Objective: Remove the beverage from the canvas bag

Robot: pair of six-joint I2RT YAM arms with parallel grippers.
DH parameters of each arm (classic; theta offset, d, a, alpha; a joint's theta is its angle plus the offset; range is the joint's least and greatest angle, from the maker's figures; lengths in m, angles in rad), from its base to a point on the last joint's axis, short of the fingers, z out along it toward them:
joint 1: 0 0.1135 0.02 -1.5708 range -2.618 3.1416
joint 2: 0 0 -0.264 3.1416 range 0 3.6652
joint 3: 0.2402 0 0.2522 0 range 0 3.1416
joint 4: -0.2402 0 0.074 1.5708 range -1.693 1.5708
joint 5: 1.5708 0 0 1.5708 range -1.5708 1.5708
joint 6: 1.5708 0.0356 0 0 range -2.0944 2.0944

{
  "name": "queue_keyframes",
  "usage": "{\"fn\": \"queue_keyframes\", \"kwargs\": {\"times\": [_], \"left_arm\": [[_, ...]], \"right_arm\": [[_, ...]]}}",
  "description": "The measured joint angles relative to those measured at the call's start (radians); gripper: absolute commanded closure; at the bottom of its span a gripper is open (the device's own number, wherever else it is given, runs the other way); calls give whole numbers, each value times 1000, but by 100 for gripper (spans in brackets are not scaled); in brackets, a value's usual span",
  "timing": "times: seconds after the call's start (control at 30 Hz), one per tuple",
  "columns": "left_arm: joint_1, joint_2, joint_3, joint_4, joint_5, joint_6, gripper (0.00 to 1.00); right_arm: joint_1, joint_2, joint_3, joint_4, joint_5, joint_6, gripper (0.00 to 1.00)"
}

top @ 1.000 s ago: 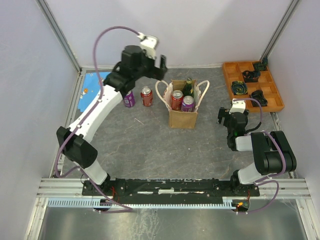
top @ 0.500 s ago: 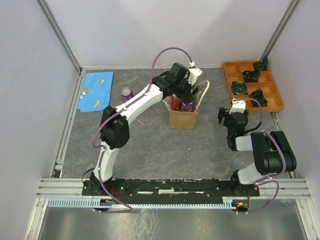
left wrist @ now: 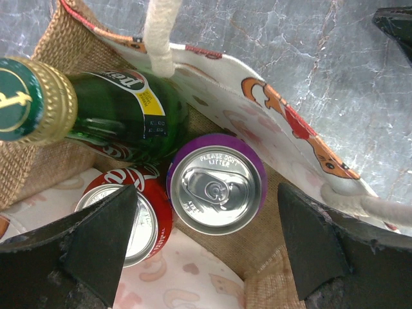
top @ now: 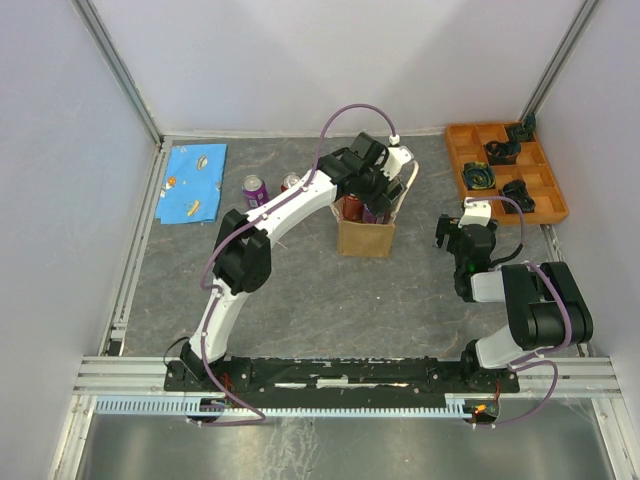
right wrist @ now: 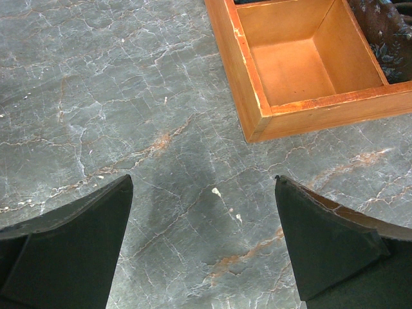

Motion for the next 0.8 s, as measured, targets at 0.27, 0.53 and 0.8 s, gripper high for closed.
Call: {"fn": "queue_keyframes", "kwargs": {"times": [0.27,0.53,0.8], "left_arm": [[0,10,14,-6,2,18,7],[-5,11,14,-7,-9,31,7],[-15,11,14,-7,-16,35,7]], "right_arm": [[0,0,0,0,0,0,1],[0,0,0,0,0,0,1],[0,0,0,0,0,0,1]]}}
